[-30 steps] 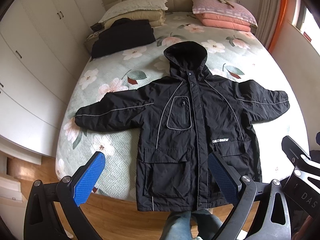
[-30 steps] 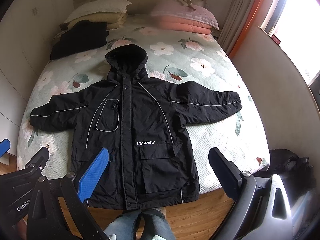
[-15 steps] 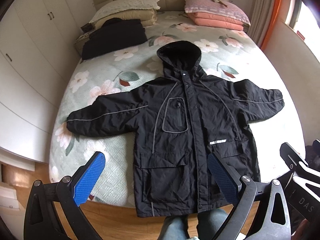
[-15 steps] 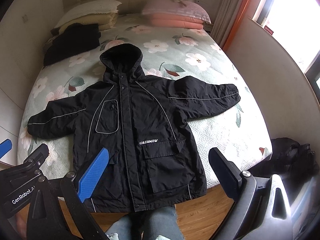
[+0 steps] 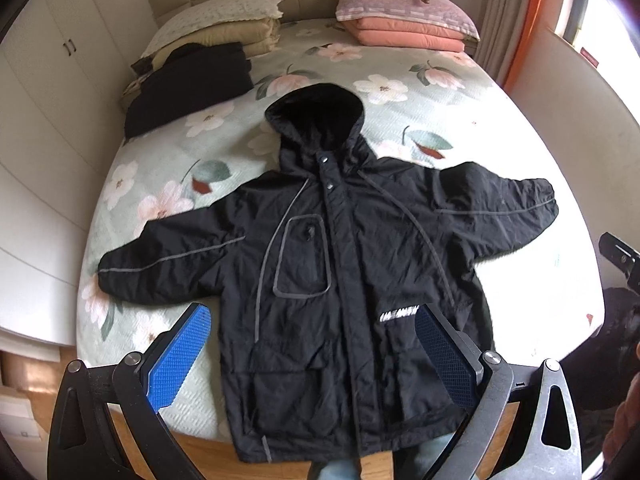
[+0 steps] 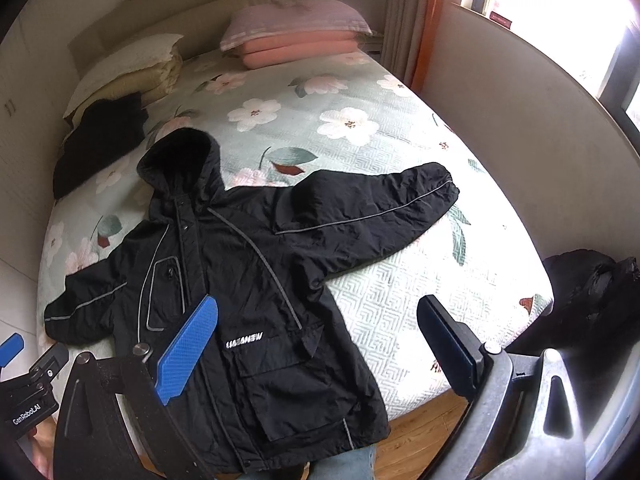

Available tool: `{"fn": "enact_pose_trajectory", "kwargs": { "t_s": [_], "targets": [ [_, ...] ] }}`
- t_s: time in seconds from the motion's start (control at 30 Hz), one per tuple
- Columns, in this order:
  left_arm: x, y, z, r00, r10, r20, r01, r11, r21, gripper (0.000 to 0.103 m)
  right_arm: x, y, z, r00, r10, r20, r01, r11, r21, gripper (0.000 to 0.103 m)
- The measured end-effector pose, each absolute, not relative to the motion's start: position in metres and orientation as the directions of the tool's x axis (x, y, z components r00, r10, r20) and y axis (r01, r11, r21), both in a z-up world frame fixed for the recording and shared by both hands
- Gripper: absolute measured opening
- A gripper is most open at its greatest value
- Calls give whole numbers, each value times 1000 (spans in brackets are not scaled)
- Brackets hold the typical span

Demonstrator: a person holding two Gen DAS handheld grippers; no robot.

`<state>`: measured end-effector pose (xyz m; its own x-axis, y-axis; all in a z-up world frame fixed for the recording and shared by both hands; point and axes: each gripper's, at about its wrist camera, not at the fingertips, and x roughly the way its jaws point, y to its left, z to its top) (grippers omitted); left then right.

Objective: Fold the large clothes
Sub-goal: 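Grasp the elastic sleeve cuff of the jacket with the right tool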

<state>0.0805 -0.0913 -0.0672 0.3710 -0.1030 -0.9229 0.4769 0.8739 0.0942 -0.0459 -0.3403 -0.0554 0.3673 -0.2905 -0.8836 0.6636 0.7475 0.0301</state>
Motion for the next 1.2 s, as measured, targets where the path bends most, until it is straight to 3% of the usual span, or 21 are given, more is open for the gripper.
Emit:
{"fn": "enact_pose_trajectory", "kwargs": {
  "t_s": [0.27, 0.43, 0.63, 0.8, 1.03, 1.13, 1.17, 1.2],
  "targets": [
    [118, -225, -111, 385, -156, -910, 489, 870, 57, 102, -41, -525, -110, 385, -290, -876, 736, 670, 102, 99],
    [134, -303, -166, 384, -181, -905, 501, 865, 40, 102, -34, -629, -176, 359, -278, -891, 779, 615, 122, 98],
    [146, -373, -242, 360, -178, -916, 501, 865, 29, 102, -33, -731, -281, 346, -255, -903, 827, 537, 166, 82],
    [144, -411, -295, 369, -148, -918, 526, 847, 75, 102, -37, -775, -363, 353, -157, -922, 841, 484, 240, 67],
    [141, -436, -337, 352, -127, -927, 553, 827, 97, 102, -45, -805, -424, 452, -18, -892, 833, 365, 416, 66],
    [140, -443, -347, 356, -122, -926, 561, 821, 107, 102, -41, -804, -429, 474, -26, -880, 826, 361, 434, 66],
    [142, -445, -349, 359, -120, -926, 561, 820, 111, 102, -39, -802, -428, 471, -33, -881, 823, 377, 426, 63],
    [143, -449, -352, 358, -120, -926, 562, 819, 112, 102, -37, -800, -426, 484, -27, -874, 809, 395, 436, 46]
  ]
}}
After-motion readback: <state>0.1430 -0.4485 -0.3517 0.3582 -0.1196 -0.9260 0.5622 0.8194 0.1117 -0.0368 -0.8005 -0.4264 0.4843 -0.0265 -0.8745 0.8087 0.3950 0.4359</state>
